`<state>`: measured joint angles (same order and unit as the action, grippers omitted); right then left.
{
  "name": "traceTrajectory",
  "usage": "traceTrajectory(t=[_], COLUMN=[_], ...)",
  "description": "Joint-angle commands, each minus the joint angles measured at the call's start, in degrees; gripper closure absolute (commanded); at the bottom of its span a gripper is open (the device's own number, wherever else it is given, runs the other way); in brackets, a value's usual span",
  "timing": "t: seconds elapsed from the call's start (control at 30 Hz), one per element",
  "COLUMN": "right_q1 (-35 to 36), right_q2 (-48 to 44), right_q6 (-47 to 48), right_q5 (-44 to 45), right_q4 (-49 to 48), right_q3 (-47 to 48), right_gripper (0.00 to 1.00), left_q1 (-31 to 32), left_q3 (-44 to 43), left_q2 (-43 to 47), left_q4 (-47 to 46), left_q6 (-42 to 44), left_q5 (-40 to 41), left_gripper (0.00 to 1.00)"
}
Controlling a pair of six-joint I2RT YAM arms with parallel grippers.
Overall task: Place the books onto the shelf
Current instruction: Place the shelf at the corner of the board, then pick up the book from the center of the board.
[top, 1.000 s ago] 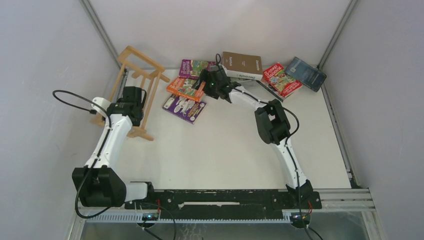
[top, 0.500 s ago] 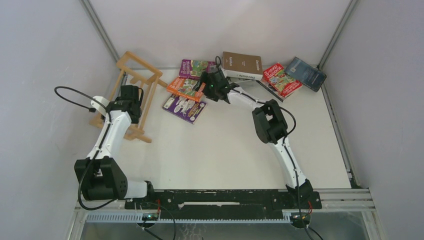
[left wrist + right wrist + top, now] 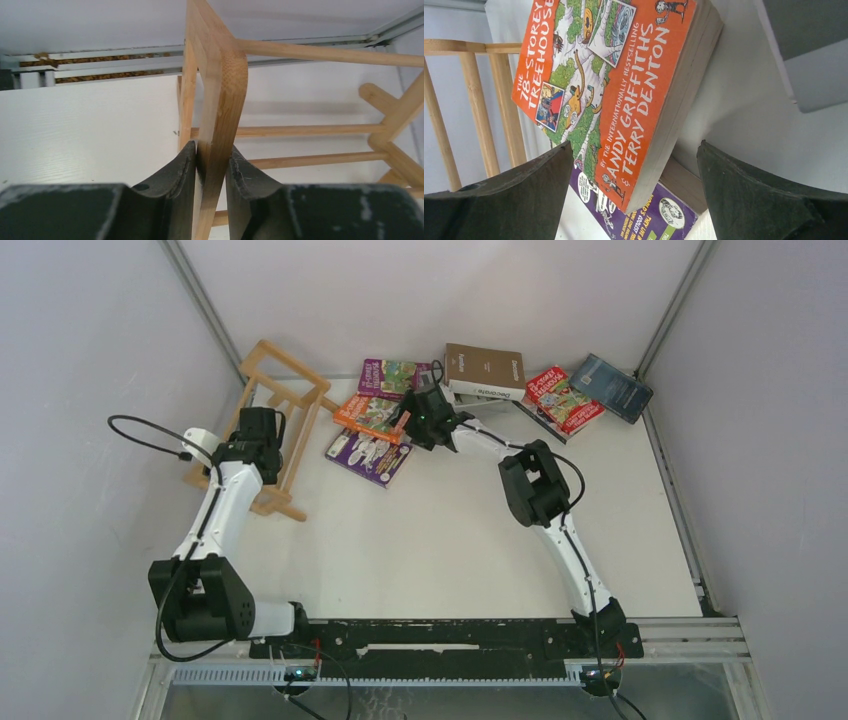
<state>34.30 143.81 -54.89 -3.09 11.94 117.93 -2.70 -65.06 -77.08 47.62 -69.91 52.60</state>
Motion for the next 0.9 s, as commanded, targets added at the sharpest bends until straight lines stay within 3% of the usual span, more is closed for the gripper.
traceTrajectory(t=[0.0,0.53,0.77,0.87], right_q1=[0.59,1.53,1.77,1.83], right_q2=[0.29,3.37,2.30,1.41], right_q6=[-2.46,-8.82,-11.22,-12.07], right_q5=[0.19,-0.77,0.33,0.12], right_q4=[-3.72,-8.56,-9.90,-11.37], right_q3=[1.70,2.93,-1.57,-4.65], right_gripper=[0.01,0.01,0.13,0.29], left_q1=[-0.16,-0.16,-0.13,-0.13], left_q3=[-2.56,-1.70,-0.89,-0.69], left_q2=[3.29,3.20,2.98,3.41], left_q4=[-8.58,-10.35,-10.37,-10.43], left_q6=[-2.15,1.21,1.81,2.09], left_q5=[1.17,-1.85,-3.40,-3.85], left_gripper=[0.69,0.45,0.42,0.41])
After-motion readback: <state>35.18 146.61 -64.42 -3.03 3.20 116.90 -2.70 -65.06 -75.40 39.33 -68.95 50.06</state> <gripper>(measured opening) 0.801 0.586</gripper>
